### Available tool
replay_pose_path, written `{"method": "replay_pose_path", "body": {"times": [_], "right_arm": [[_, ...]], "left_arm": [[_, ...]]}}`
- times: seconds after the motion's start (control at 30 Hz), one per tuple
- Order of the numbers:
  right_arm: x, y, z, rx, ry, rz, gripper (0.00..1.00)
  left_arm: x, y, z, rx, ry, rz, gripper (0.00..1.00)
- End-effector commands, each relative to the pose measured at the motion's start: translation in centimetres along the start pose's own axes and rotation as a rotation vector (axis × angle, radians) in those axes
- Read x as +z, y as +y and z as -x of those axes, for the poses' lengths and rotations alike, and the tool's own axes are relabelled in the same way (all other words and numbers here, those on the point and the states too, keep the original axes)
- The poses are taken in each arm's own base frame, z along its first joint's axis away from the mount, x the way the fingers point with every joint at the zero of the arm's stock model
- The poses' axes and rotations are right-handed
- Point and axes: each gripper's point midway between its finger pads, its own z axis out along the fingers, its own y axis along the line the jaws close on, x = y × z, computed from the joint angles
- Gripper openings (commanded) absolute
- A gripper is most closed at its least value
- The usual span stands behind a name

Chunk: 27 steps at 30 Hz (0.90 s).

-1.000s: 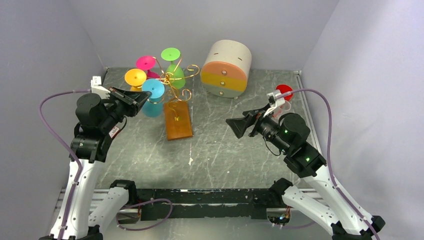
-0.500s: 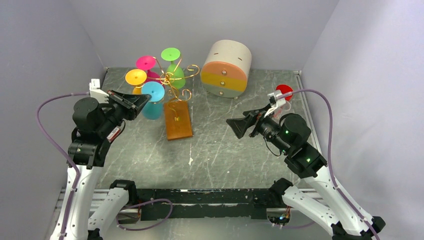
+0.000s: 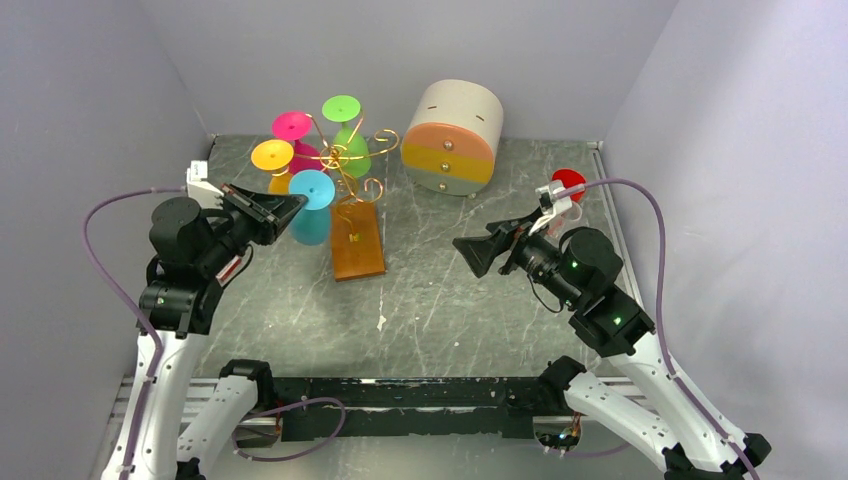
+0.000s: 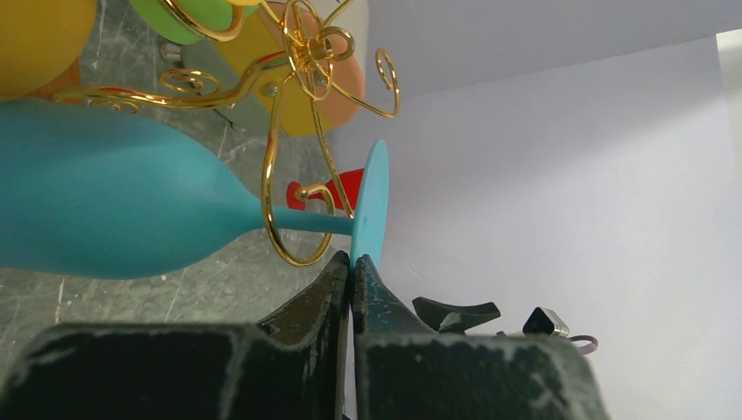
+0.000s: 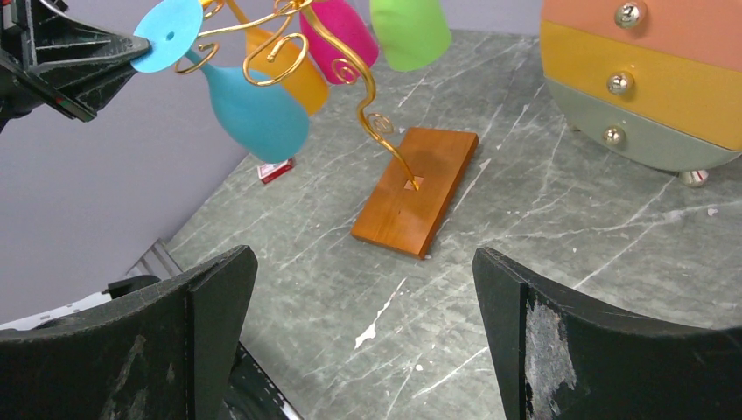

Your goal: Place the wine glass upside down on the wine glass rack

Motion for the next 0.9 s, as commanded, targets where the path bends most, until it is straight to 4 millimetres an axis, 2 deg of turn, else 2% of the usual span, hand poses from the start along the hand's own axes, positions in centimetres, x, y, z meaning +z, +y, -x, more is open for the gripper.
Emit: {"method": "replay_pose_path", "body": {"times": [0.0, 0.4, 0.6, 0.7, 0.87], "right_arm": [[-0.2, -0.1, 0.1, -0.008, -0.009, -0.006, 1.0], [-0.6, -0.8, 0.5, 0.0, -0.027, -0.053, 1.0], [-0.7, -2.4, 0.6, 0.038, -0.04, -0.148, 1.0], [-0.6, -3.4, 0.2, 0.048, -0.019, -0.212, 1.0], [-0.1, -5.0, -0.3, 0.038, 0.024, -0.306, 1.0]], "left_arm": [[-0.2, -0.1, -0.4, 0.014, 0.024, -0.024, 0.09], [-0.1, 0.7, -0.8, 0.018, 0.041, -0.001, 0.22], [-0.4, 1.1, -0.7, 0.038, 0.028, 0.026, 0.32], [-0.9, 1.2, -0.5, 0.066, 0.006, 0.032, 0.42], [-1.8, 1.2, 0.0, 0.12, -0.035, 0.04, 0.68]]}}
